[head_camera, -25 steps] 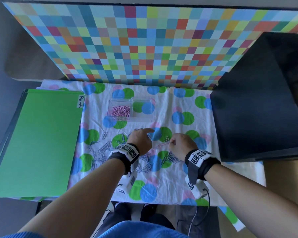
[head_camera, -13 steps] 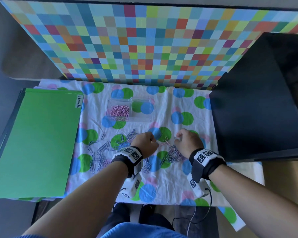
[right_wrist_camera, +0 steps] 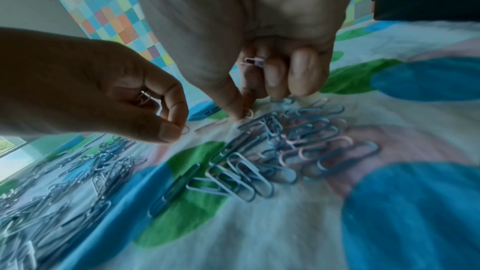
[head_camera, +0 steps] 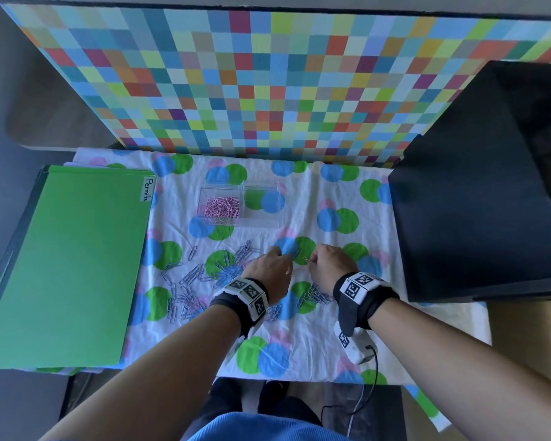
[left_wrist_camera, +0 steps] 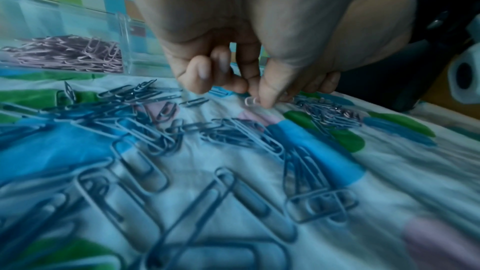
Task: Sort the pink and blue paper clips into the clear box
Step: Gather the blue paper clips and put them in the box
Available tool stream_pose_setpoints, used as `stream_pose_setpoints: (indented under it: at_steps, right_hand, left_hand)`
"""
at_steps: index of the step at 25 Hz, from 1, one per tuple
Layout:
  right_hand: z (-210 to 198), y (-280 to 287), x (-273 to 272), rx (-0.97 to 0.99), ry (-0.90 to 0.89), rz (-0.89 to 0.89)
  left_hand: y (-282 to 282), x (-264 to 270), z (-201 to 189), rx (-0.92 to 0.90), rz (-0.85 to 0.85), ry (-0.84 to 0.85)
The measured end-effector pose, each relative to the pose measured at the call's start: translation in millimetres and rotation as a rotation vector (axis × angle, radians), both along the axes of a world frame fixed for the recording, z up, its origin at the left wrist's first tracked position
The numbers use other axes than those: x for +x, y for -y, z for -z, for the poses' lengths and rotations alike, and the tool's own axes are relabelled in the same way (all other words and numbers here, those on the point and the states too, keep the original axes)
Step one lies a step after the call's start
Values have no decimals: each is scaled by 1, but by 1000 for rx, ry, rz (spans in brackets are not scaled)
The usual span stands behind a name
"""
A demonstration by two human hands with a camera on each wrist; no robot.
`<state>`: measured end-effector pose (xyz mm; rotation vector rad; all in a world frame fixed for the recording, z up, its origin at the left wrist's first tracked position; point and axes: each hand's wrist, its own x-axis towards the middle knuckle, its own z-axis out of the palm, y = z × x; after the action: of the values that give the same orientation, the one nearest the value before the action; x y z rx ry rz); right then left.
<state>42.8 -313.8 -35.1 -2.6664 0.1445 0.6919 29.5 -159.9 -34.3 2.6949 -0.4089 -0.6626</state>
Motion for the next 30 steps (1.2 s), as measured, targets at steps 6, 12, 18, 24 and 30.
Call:
stream_pose_setpoints:
  at_steps: [6, 12, 18, 24, 30]
  right_hand:
    - [-3, 6, -6, 19, -3, -9]
    - [-9, 11, -7, 77, 48, 16]
    - [-19, 0, -3, 232, 95, 142]
    - [-57, -36, 11, 275, 253, -90]
    - [-92, -80, 34, 256, 207, -473]
  left_hand:
    - [19, 13, 1, 13, 45, 8]
    - [30, 13, -1, 144, 21, 33]
    - [9, 15, 3, -430, -489, -145]
    - [-14, 13, -8, -1327, -1093, -557]
    - [-30, 37, -23, -1642, -1237, -703]
